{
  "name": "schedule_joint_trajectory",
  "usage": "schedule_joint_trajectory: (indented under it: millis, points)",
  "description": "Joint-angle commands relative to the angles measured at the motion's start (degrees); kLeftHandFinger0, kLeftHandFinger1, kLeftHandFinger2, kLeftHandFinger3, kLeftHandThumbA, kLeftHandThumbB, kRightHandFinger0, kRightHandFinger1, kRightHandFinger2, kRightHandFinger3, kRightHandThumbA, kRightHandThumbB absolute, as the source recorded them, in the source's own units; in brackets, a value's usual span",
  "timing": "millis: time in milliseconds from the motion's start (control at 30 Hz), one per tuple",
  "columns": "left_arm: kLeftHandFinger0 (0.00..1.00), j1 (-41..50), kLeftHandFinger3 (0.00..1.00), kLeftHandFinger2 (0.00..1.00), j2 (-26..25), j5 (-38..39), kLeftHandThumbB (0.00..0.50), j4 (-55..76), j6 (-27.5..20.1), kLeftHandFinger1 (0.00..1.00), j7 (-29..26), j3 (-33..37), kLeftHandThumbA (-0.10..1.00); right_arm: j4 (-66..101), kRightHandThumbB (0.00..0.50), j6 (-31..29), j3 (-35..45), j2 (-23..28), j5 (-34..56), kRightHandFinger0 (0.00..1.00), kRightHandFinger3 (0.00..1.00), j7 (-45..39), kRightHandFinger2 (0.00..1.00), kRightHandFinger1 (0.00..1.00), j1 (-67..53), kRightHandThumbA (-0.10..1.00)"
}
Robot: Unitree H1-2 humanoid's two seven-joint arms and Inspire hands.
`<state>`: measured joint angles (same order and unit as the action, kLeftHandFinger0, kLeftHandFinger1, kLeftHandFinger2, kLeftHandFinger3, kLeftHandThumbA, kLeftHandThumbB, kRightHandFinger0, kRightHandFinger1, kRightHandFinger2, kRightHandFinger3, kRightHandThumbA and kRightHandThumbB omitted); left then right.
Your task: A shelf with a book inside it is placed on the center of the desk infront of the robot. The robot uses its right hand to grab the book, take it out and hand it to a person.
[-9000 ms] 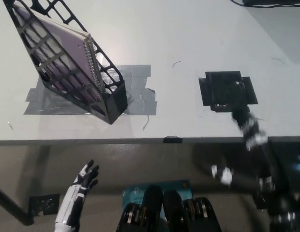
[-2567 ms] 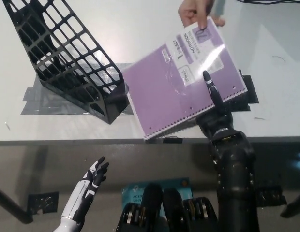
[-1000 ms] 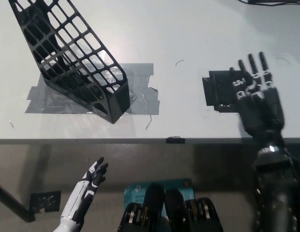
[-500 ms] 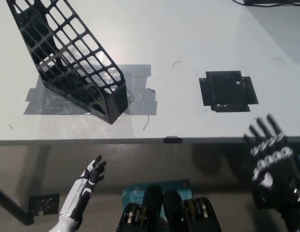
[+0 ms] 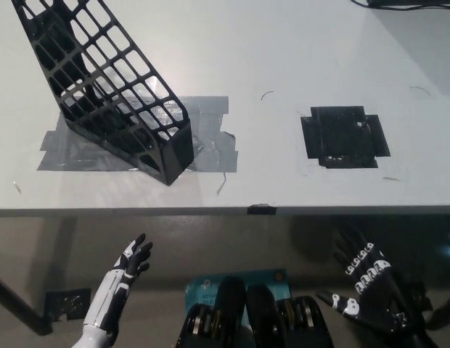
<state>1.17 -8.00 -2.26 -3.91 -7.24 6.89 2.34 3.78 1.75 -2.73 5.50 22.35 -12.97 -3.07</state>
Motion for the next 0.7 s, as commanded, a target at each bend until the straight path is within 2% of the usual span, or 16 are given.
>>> schedule_joint_trajectory:
  millis: [0, 467, 667]
  points:
    - [1.00, 0.2, 1.00, 1.00, 0.1, 0.9, 0.240, 1.9, -2.6, 1.00, -0.4, -0.7, 1.00, 0.5, 0.381, -3.3, -0.3, 0.0, -2.0, 1.00, 1.00, -1.5, 1.00, 1.00, 0.9, 1.00]
    - [1.00, -0.1, 1.00, 1.00, 0.1, 0.8, 0.235, 1.7, -2.4, 1.00, -0.5, -1.0, 0.98, -0.6, 0.330, -2.2, 0.0, -0.6, -0.9, 1.00, 1.00, -2.2, 1.00, 1.00, 2.3, 1.00]
    - [1.00, -0.1, 1.00, 1.00, 0.1, 0.8, 0.231, 1.5, -2.7, 1.00, -0.4, -1.0, 0.98, -0.8, 0.322, -2.0, 0.0, -0.5, -0.4, 1.00, 1.00, -2.6, 1.00, 1.00, 2.5, 1.00]
